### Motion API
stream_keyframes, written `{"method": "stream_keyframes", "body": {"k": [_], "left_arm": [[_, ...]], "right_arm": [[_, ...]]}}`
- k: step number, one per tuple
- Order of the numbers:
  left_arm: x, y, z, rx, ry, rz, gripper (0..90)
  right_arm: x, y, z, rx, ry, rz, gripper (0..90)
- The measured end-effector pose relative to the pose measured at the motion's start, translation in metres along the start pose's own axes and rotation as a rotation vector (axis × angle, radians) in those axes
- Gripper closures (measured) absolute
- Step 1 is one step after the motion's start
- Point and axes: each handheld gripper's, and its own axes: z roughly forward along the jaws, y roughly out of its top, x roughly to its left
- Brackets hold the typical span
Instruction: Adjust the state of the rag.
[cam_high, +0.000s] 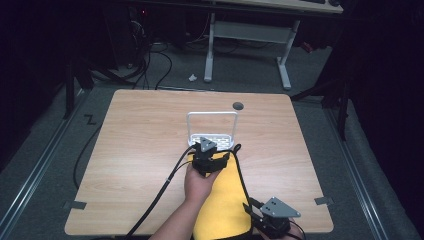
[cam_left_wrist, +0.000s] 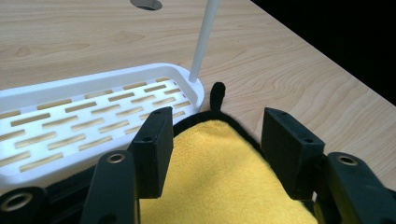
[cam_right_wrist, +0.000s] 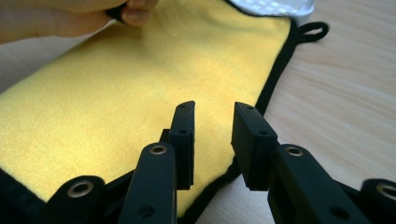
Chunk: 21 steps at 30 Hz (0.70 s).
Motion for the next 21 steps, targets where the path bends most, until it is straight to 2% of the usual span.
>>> {"method": "stream_keyframes", "body": {"k": [4, 8, 11, 13, 16, 18, 21], "left_arm": [[0.003, -0.002, -0.011, 0.010, 0.003, 0.030, 44.9], [0.011, -0.015, -0.032, 0.034, 0.025, 0.063, 48.9], [0.018, -0.028, -0.049, 0.047, 0.032, 0.071, 59.7], [0.023, -0.038, -0.064, 0.054, 0.029, 0.069, 62.8], [0.028, -0.055, -0.086, 0.064, 0.000, 0.047, 70.6], [0.028, -0.066, -0.098, 0.081, -0.017, 0.052, 78.5], [0.026, -0.075, -0.103, 0.107, -0.050, 0.060, 86.2]], "right_arm": [[-0.003, 0.000, -0.001, -0.010, -0.007, 0.001, 68.2], [-0.005, -0.001, 0.006, 0.001, -0.007, -0.001, 65.4], [-0.005, -0.001, 0.011, -0.002, -0.013, -0.002, 63.7], [-0.006, 0.001, 0.015, 0.008, -0.016, 0.010, 64.1], [-0.007, 0.009, 0.020, 0.006, -0.016, 0.018, 72.3], [-0.010, 0.016, 0.025, 0.008, -0.021, 0.024, 77.5], [-0.018, 0.029, 0.042, 0.036, 0.003, 0.053, 87.1]]}}
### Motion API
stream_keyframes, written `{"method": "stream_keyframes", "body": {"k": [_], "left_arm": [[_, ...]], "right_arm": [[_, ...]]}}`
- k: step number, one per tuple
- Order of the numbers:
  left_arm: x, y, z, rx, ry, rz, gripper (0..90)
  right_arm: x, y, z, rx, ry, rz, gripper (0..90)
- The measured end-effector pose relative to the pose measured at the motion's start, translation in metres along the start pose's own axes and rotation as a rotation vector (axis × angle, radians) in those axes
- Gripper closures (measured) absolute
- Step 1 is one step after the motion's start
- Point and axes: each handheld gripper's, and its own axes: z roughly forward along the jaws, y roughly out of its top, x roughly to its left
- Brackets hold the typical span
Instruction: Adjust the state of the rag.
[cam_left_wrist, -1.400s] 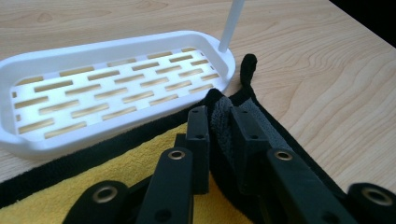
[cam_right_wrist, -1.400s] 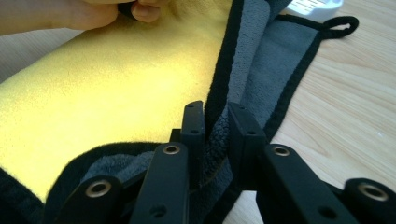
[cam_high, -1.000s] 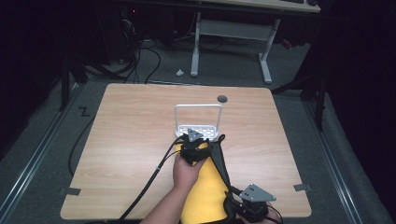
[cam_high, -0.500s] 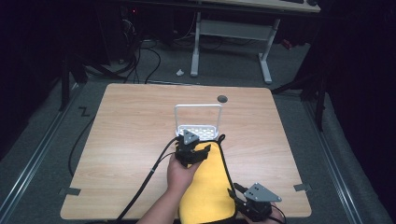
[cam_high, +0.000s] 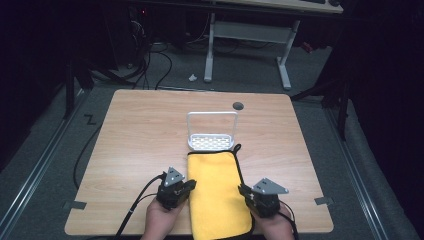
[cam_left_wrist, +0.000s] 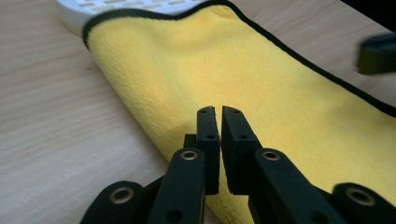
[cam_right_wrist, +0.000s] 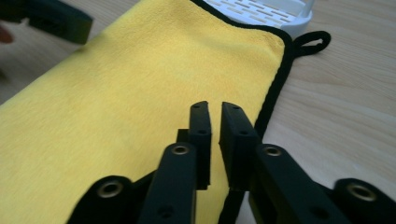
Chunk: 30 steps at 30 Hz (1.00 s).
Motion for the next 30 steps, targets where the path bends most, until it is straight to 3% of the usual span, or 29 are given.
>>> {"method": "stream_keyframes", "body": {"k": [2, 7, 9, 10, 13, 21, 23, 25, 30], "left_arm": [[-0.001, -0.002, 0.004, 0.015, -0.004, 0.016, 86.2], [0.004, -0.005, 0.022, 0.098, 0.026, 0.053, 84.9], [0.006, -0.007, 0.022, 0.082, 0.018, 0.054, 85.3], [0.007, -0.008, 0.020, 0.083, 0.018, 0.056, 85.4], [0.009, -0.009, 0.016, 0.090, 0.020, 0.059, 85.4], [0.011, -0.021, -0.003, 0.106, -0.012, 0.068, 84.7], [0.014, -0.017, -0.007, 0.073, -0.010, 0.065, 78.7], [0.025, -0.006, -0.006, 0.041, 0.000, 0.029, 70.1], [0.054, 0.030, 0.019, -0.002, 0.048, -0.065, 42.7]], "right_arm": [[-0.007, 0.010, 0.017, 0.028, 0.013, -0.019, 88.9], [-0.016, 0.019, 0.055, 0.110, -0.018, -0.034, 89.8], [-0.015, 0.016, 0.063, 0.146, -0.014, -0.045, 89.9], [-0.012, 0.014, 0.064, 0.135, -0.022, -0.050, 89.8], [-0.008, 0.009, 0.058, 0.134, 0.008, -0.037, 89.5], [0.013, -0.007, 0.040, 0.108, 0.062, -0.063, 87.0], [0.015, -0.007, 0.039, 0.106, 0.071, -0.055, 80.9], [0.012, -0.001, 0.039, 0.088, 0.096, -0.045, 77.3], [-0.011, 0.025, 0.045, 0.035, 0.056, -0.059, 68.4]]}}
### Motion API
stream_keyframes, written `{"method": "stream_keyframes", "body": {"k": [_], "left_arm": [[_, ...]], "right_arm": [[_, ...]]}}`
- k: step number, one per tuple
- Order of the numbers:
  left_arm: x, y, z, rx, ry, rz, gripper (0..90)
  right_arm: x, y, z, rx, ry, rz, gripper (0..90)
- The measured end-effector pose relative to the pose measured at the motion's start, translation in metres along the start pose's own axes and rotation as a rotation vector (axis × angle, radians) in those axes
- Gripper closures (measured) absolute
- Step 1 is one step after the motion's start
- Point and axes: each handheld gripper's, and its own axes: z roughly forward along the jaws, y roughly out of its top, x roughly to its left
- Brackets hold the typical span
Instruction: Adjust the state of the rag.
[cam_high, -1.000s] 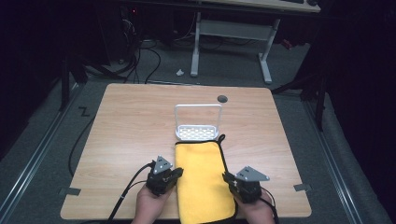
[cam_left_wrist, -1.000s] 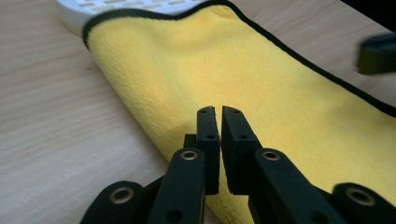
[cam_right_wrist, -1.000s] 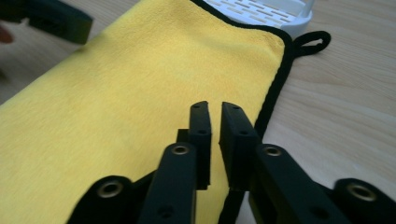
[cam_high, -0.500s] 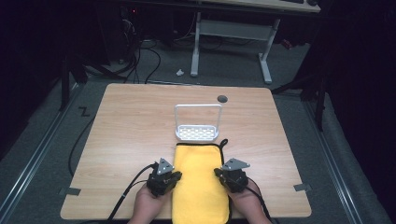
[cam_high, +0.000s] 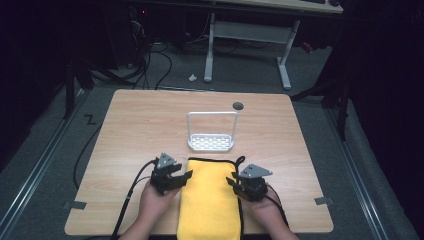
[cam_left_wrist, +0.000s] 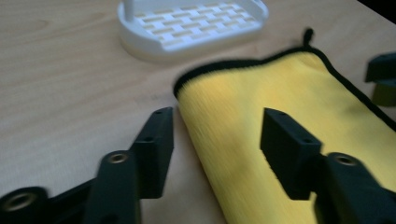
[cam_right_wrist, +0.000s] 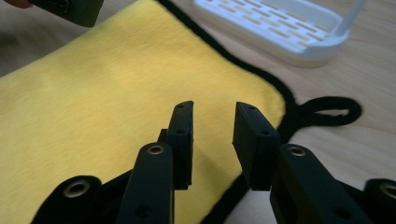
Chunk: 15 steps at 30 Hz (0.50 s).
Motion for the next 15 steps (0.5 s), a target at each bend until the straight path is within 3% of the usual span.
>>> {"method": "stream_keyframes", "body": {"k": [2, 3, 4, 6, 11, 15], "left_arm": [[0.008, 0.010, 0.014, 0.016, -0.050, -0.060, 38.8], [0.009, 0.012, 0.020, 0.026, -0.052, -0.084, 38.0], [0.009, 0.013, 0.025, 0.050, -0.035, -0.084, 39.1], [0.008, 0.011, 0.036, 0.106, -0.040, -0.093, 43.6], [0.005, 0.008, 0.036, 0.106, -0.032, -0.093, 54.3], [0.007, 0.002, 0.034, 0.089, -0.027, -0.081, 64.2]], "right_arm": [[-0.008, 0.003, 0.001, 0.003, -0.020, 0.021, 66.8], [-0.009, 0.004, -0.001, -0.001, -0.035, 0.022, 64.5], [-0.008, 0.003, -0.003, -0.010, -0.055, 0.023, 61.3], [-0.008, 0.000, -0.001, -0.004, -0.082, 0.021, 57.8], [-0.019, 0.002, 0.022, 0.044, -0.093, 0.114, 44.4], [-0.025, 0.010, 0.038, 0.050, -0.116, 0.142, 40.0]]}}
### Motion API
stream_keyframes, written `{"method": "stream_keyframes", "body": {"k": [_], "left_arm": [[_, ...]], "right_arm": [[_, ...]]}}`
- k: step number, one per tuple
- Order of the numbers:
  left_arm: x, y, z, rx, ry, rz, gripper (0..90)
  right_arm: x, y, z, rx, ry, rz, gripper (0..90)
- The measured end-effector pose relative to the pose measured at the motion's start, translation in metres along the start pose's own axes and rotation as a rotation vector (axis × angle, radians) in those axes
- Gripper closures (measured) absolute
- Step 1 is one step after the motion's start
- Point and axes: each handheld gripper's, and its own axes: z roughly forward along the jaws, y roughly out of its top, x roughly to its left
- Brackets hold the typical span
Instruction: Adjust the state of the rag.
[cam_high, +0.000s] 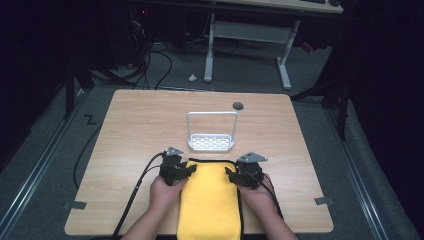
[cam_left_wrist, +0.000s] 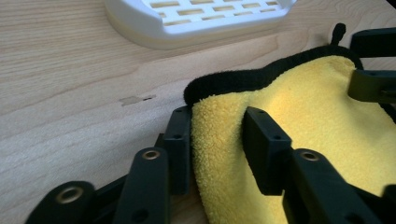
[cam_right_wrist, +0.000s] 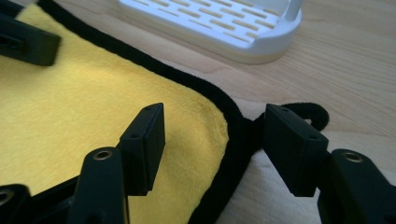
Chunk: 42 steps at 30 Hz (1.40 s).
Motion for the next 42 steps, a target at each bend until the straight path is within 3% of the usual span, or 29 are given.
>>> {"method": "stream_keyframes", "body": {"k": [3, 10, 17, 22, 32, 37, 42], "left_arm": [[-0.001, -0.005, -0.003, -0.008, -0.006, 0.002, 68.6], [-0.003, -0.015, -0.005, -0.040, -0.014, 0.029, 76.3], [-0.003, -0.020, -0.008, -0.059, -0.010, 0.000, 78.7], [-0.006, -0.019, -0.014, -0.105, -0.009, 0.000, 83.0], [-0.022, -0.007, -0.033, -0.213, -0.001, 0.062, 83.8], [-0.030, -0.001, -0.046, -0.261, -0.003, 0.089, 83.8], [-0.031, 0.007, -0.057, -0.305, -0.010, 0.084, 84.2]], "right_arm": [[0.000, 0.000, 0.009, 0.059, -0.007, 0.020, 40.5], [0.002, -0.005, 0.006, 0.033, 0.041, 0.014, 60.4], [0.007, -0.005, 0.008, 0.026, 0.088, 0.020, 79.2], [0.010, -0.004, 0.002, -0.026, 0.093, 0.016, 81.0], [0.012, -0.002, -0.024, -0.153, 0.087, 0.012, 81.0], [0.016, 0.007, -0.039, -0.205, 0.079, -0.006, 81.2], [0.023, 0.019, -0.051, -0.251, 0.073, -0.027, 81.2]]}}
